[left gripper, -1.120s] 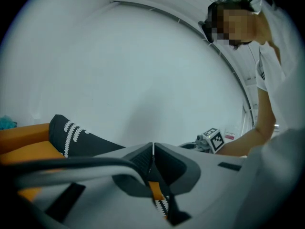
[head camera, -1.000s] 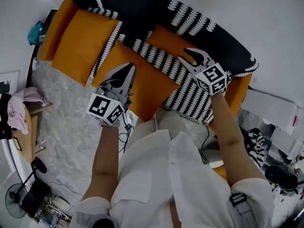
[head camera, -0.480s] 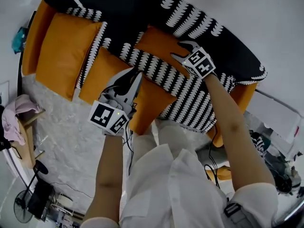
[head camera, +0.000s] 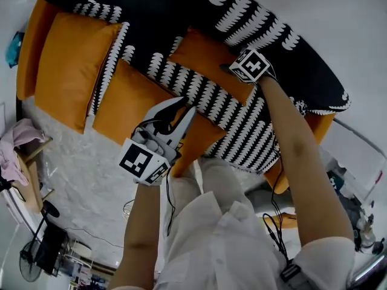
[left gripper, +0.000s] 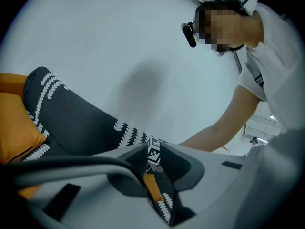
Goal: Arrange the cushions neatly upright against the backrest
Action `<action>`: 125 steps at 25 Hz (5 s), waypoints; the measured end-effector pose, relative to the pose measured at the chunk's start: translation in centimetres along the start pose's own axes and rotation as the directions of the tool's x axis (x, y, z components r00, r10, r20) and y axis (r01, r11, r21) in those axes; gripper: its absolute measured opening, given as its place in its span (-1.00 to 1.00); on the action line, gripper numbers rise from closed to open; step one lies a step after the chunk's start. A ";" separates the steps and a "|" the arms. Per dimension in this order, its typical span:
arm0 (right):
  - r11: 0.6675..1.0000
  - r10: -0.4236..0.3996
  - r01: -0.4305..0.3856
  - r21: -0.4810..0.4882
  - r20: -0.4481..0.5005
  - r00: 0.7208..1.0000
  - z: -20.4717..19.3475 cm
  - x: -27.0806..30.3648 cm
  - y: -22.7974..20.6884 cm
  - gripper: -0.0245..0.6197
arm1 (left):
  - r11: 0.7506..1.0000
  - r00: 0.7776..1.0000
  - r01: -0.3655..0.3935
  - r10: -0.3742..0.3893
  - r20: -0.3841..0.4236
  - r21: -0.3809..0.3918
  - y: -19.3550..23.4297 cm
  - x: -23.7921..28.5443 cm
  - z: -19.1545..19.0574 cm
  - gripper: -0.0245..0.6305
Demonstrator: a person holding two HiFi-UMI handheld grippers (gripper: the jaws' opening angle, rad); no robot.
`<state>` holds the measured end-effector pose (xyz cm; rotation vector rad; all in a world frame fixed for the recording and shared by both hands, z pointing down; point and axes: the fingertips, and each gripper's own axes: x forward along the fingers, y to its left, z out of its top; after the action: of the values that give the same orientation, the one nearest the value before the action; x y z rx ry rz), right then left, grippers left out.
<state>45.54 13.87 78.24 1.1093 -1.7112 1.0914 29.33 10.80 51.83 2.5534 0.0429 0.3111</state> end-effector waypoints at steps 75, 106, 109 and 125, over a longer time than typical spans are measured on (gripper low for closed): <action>0.989 0.091 -0.099 0.110 0.077 0.993 10.6 6.9 26.5 0.12 | 0.966 0.954 -0.238 0.252 0.163 -0.102 1.8 -19.3 -1.8 -0.64; 0.999 -0.008 0.015 0.052 -0.148 0.989 7.3 9.8 35.3 -0.87 | 0.942 0.930 -0.306 0.326 0.167 -0.138 -0.1 -27.5 -4.5 -0.64; 0.999 0.028 -0.024 0.040 -0.110 0.994 8.0 8.1 37.7 -0.87 | 0.941 0.932 -0.313 0.330 0.151 -0.128 -0.7 -28.3 -3.8 -0.64; 0.986 -0.137 0.131 -0.103 -0.050 0.989 7.0 -9.0 35.9 -0.88 | 0.997 0.996 -0.063 0.060 0.067 0.045 -7.0 -25.8 3.1 -0.64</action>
<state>13.21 18.18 59.48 1.1035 -1.6046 0.9350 5.20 12.60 40.07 2.6138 -0.0540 0.2526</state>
